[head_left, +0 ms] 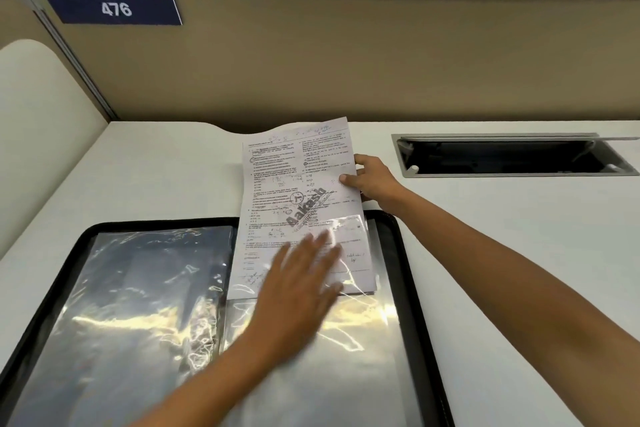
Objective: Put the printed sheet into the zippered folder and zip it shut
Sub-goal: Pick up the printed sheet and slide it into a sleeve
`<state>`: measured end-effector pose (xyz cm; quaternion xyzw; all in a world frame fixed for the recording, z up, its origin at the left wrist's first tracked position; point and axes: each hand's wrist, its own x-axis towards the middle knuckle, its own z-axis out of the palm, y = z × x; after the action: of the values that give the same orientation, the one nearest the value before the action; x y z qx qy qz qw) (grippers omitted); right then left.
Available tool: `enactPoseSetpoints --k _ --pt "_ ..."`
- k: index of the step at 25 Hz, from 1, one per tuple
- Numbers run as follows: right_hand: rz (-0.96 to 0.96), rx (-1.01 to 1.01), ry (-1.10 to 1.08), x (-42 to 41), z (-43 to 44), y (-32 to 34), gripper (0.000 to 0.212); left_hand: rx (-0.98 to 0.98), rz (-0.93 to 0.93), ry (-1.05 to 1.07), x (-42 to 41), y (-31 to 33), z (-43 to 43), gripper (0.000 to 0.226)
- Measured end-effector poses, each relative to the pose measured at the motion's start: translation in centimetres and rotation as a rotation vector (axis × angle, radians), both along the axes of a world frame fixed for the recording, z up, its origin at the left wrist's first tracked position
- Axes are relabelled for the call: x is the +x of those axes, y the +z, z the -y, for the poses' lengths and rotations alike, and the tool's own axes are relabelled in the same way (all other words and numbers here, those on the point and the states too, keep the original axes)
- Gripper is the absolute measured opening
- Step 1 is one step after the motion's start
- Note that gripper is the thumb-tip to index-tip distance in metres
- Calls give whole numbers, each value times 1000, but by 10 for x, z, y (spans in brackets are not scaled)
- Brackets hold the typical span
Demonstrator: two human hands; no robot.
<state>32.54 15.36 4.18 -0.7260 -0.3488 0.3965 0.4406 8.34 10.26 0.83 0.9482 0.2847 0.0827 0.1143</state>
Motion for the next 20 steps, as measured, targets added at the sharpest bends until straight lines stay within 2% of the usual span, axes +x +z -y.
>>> enactPoseSetpoints --k 2,5,11,13,16,17,20 --pt "-16 -13 1 -1 0 0 41 2 -75 0 6 -15 18 62" --pt "-15 -53 31 -3 2 0 42 -16 -74 66 19 -15 15 64" --pt "-100 -86 183 -1 16 -3 35 7 -120 66 27 -14 8 67" --pt "-78 -39 161 3 11 0 34 18 -124 57 29 -16 9 68" --pt "-164 55 23 7 -9 5 38 30 -124 48 31 -20 13 68" --pt "-159 67 -6 6 -16 6 40 34 -119 50 31 -21 12 68" --pt "17 32 -10 5 -27 2 38 47 -103 54 32 -23 11 68"
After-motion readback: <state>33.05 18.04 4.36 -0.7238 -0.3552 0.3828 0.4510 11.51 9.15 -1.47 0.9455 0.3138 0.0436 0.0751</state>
